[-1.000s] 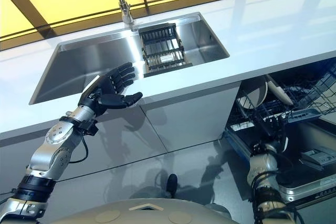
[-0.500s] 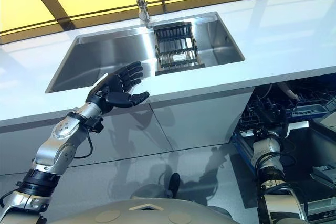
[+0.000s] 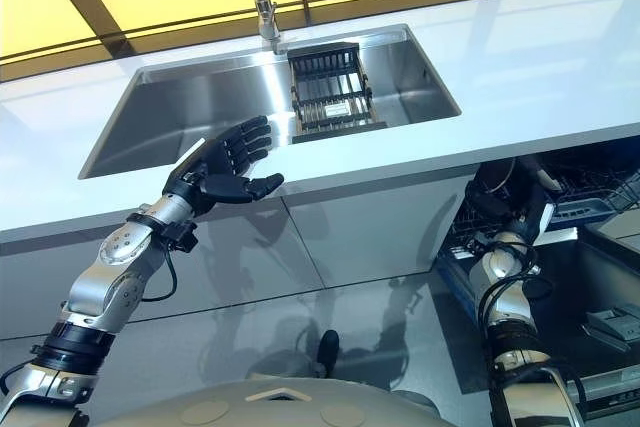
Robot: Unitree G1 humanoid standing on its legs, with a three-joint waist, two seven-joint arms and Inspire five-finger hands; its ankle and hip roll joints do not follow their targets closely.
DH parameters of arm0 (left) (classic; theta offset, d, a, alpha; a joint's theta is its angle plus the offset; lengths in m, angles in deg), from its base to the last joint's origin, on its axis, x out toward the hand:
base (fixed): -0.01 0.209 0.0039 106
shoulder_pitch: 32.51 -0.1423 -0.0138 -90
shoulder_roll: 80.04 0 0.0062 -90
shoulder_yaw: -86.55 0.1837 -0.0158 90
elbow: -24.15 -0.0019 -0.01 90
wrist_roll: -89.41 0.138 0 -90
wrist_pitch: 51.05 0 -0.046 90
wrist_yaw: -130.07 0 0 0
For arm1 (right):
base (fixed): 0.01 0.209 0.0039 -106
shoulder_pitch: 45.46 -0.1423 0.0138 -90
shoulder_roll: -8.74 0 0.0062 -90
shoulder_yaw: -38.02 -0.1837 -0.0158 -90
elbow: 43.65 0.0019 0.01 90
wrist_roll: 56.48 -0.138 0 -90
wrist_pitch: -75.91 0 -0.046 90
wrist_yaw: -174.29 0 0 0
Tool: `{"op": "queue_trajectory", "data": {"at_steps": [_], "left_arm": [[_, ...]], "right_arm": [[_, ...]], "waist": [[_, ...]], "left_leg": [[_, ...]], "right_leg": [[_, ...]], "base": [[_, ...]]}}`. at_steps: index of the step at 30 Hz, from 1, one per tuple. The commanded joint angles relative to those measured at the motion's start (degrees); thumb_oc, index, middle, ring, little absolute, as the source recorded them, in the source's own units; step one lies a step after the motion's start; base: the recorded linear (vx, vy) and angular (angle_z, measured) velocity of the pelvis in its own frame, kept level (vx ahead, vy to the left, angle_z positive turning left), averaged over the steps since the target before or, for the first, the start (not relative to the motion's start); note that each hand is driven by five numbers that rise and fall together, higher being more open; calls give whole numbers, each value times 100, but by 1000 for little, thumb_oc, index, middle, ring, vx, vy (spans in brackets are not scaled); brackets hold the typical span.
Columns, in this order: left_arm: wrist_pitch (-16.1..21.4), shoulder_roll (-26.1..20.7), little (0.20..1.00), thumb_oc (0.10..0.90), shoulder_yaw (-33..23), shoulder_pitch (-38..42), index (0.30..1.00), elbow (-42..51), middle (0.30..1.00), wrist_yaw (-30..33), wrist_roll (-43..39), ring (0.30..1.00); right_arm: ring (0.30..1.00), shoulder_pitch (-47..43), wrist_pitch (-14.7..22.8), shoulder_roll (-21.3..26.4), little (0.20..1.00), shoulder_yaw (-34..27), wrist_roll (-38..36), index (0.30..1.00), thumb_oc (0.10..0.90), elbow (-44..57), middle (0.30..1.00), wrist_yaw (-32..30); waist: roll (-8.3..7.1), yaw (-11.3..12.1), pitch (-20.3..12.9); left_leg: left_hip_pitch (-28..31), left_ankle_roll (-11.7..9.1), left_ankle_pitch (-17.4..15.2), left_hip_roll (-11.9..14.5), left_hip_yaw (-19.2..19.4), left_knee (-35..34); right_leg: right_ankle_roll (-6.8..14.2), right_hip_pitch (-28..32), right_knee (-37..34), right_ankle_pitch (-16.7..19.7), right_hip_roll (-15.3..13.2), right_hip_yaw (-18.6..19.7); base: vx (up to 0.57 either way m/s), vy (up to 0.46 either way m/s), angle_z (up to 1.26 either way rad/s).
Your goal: Pick up plates and place into dishwasher.
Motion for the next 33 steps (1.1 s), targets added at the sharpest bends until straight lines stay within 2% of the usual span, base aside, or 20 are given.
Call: {"op": "queue_trajectory", "data": {"at_steps": [1,9,12,15,18,22,25,28,33], "left_arm": [[558,-115,900,800,-301,178,900,346,900,19,57,900],[613,-141,900,800,-391,253,900,346,900,54,40,900],[623,-162,900,800,-381,321,900,336,900,71,23,900],[658,-208,900,800,-417,358,900,282,900,67,-8,900],[706,-264,900,800,-537,328,900,229,900,73,-32,900],[715,-367,900,800,-690,270,900,194,900,97,-72,900],[756,-437,900,800,-768,283,900,126,900,117,-40,900],[749,-543,900,800,-862,354,900,72,900,280,-7,900],[786,-789,900,800,-1036,502,900,-145,900,488,151,900]], "right_arm": [[900,-2,130,239,900,-327,384,900,800,709,900,-70],[900,128,-39,339,900,-515,456,900,800,970,900,-99],[900,83,-86,383,900,-556,598,900,800,1020,900,-337],[900,99,-60,415,900,-625,860,900,800,1038,900,-849],[900,165,125,424,900,-955,1000,900,800,919,900,-1591],[900,290,353,443,900,-1449,1115,900,800,643,900,-2153],[900,378,324,476,900,-1648,1026,900,800,452,900,-2231],[900,493,234,502,900,-1771,788,900,800,155,900,-2046],[900,652,411,451,900,-1765,312,900,800,-560,900,-1688]], "waist": [[-235,-360,-473],[-317,-562,-455],[-330,-596,-436],[-339,-630,-434],[-341,-675,-435],[-328,-727,-404],[-331,-764,-393],[-324,-827,-373],[-313,-885,-303]], "left_leg": [[531,22,-1189,-229,401,36],[556,43,-1234,-200,570,36],[563,56,-1242,-195,624,36],[560,64,-1248,-197,676,36],[561,75,-1266,-185,759,36],[563,83,-1281,-162,843,36],[557,85,-1286,-161,885,36],[548,87,-1289,-166,930,45],[517,91,-1307,-143,1012,153]], "right_leg": [[240,-688,28,240,52,197],[264,-731,65,251,76,374],[267,-744,86,251,78,404],[270,-763,83,261,92,441],[279,-783,80,264,107,495],[292,-816,117,265,127,542],[299,-837,117,274,140,578],[300,-873,116,292,163,640],[282,-915,192,260,166,688]], "base": [[-93,-38,-20],[-63,-31,-26],[-50,-28,-24],[-34,-18,-11],[-31,-21,-15],[-28,-28,-11],[-23,-40,-14],[-10,-40,-21],[9,-65,-15]]}}
